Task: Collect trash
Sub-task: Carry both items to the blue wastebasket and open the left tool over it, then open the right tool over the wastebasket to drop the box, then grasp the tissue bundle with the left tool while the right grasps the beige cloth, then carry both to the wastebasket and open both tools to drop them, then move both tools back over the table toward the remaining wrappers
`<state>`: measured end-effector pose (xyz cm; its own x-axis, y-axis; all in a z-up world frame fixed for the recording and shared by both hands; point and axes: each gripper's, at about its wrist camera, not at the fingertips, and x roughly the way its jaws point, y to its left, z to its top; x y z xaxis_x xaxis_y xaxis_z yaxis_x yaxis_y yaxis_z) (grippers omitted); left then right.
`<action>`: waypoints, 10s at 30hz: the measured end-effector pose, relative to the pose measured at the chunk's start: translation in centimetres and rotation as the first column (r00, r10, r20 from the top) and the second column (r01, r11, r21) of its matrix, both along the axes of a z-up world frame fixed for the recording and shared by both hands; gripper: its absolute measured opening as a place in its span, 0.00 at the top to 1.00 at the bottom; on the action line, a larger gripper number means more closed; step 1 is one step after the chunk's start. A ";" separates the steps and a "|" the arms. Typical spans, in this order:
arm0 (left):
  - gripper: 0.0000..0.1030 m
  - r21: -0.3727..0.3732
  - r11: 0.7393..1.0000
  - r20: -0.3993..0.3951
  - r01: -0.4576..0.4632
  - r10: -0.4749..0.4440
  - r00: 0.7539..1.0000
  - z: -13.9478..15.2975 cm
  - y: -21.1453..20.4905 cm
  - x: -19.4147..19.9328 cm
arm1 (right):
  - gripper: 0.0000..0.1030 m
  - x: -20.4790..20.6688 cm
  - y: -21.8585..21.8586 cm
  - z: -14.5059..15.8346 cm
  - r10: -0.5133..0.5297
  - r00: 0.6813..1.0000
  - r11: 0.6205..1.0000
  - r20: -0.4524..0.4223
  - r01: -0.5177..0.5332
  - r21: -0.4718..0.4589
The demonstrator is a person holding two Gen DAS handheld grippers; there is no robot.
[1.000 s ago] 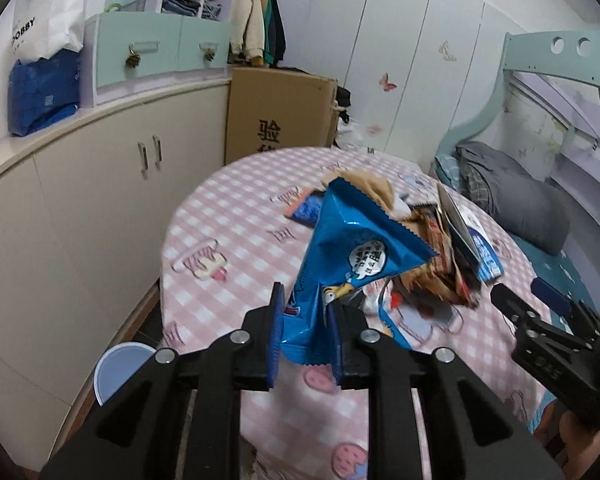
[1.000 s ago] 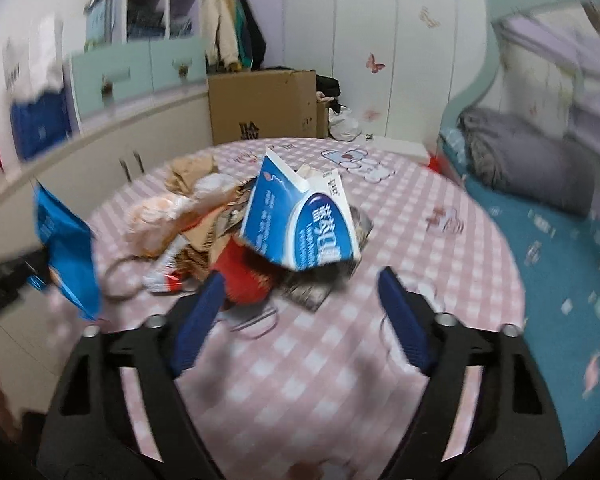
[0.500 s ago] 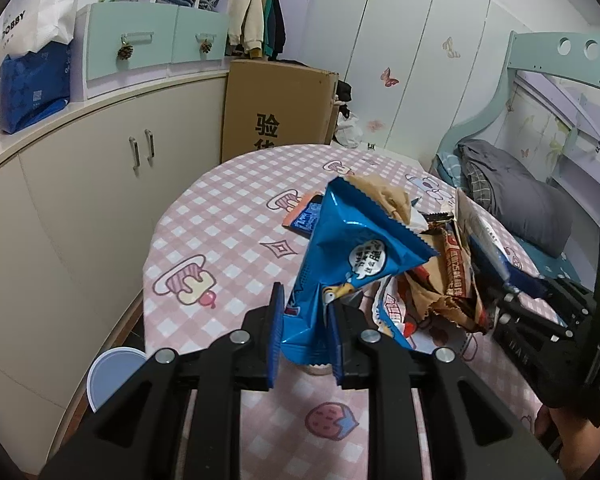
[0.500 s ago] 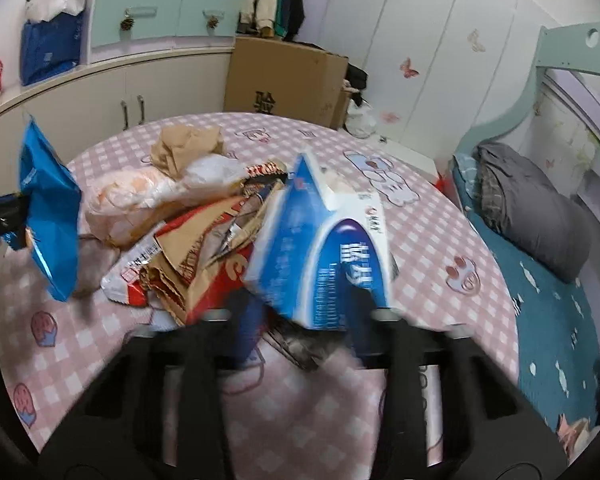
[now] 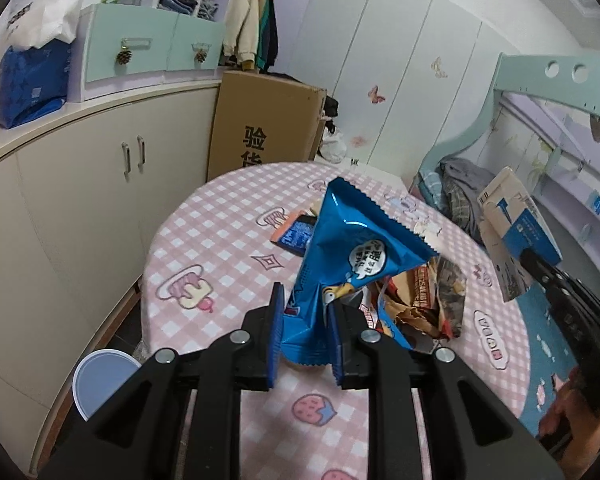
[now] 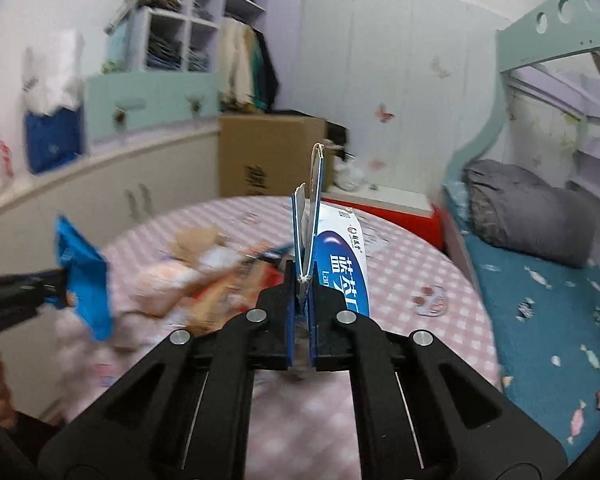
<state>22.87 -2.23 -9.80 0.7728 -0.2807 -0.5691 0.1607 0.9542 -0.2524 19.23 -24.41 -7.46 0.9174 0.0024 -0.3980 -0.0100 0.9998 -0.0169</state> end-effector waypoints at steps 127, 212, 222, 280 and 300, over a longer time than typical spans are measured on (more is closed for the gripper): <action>0.29 0.204 0.978 -0.072 0.039 -0.025 0.997 -3.0 -4.6 5.4 | 0.45 6.2 2.0 -5.7 0.070 0.980 0.958 -0.184 -0.015 0.288; 0.79 0.148 0.763 -0.361 -0.629 0.634 0.684 -19.4 33.5 -1.2 | 0.87 10.4 43.0 -18.4 0.654 0.641 0.751 -0.402 -0.612 0.247; 0.78 0.156 0.776 -0.413 -0.611 0.613 0.674 -22.0 33.9 -0.1 | 0.48 11.0 43.9 -21.1 0.595 0.674 0.790 -0.438 -0.591 0.162; 0.32 0.042 0.968 -0.074 -0.246 0.249 0.966 -3.3 10.1 -1.8 | 0.47 1.2 15.9 -4.2 0.269 0.960 0.937 -0.083 -0.241 0.254; 0.54 0.276 0.961 -0.182 -0.022 0.074 0.981 -6.0 -2.0 3.7 | 0.45 3.6 4.7 -7.8 0.205 0.938 0.908 -0.278 -0.075 0.413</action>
<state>26.55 -4.25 -15.81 0.6529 -0.0604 -0.7550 0.0878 0.9961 -0.0037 22.81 -19.73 -15.28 0.7265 0.3359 -0.5995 -0.0903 0.9115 0.4013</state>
